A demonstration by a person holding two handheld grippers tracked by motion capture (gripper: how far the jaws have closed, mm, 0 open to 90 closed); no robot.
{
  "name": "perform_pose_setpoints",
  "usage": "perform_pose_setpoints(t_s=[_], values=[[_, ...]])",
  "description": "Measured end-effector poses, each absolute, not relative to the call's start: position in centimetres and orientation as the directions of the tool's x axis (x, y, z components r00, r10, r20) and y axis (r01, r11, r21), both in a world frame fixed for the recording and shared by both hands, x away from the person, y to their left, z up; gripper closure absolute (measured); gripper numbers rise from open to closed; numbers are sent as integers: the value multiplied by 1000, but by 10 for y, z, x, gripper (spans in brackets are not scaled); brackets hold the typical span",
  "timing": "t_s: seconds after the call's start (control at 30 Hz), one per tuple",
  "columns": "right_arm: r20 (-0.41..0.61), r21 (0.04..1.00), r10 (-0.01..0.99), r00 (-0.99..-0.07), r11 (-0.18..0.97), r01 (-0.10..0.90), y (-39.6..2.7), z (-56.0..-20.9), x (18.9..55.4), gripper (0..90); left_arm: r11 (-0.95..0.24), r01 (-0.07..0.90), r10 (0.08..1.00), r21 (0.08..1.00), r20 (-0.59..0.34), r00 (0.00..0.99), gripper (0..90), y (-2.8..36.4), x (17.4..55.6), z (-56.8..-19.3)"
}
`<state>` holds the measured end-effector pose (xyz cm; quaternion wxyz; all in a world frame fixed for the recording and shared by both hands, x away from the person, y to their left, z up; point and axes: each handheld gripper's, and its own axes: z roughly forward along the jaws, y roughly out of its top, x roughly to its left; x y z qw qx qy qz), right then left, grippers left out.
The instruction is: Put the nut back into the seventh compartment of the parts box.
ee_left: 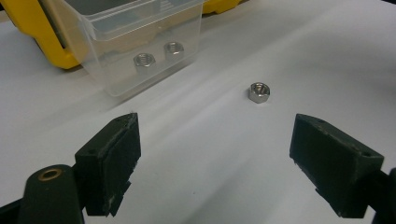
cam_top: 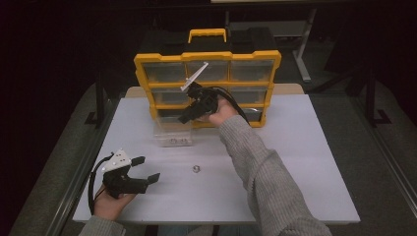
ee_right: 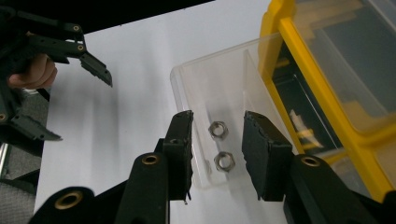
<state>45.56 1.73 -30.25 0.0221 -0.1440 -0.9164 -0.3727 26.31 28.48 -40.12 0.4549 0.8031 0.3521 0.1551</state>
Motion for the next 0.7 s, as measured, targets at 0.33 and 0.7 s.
perform_pose_setpoints(t_s=[0.33, 0.7], values=[[124, 716, 235, -964, 651, 251, -10, -300, 442, 586, -343, 419, 704, 841, -65, 708, 166, 284, 263, -402], [134, 717, 248, -959, 645, 267, -28, -314, 428, 534, -336, 426, 708, 840, -72, 702, 165, 285, 263, -402]])
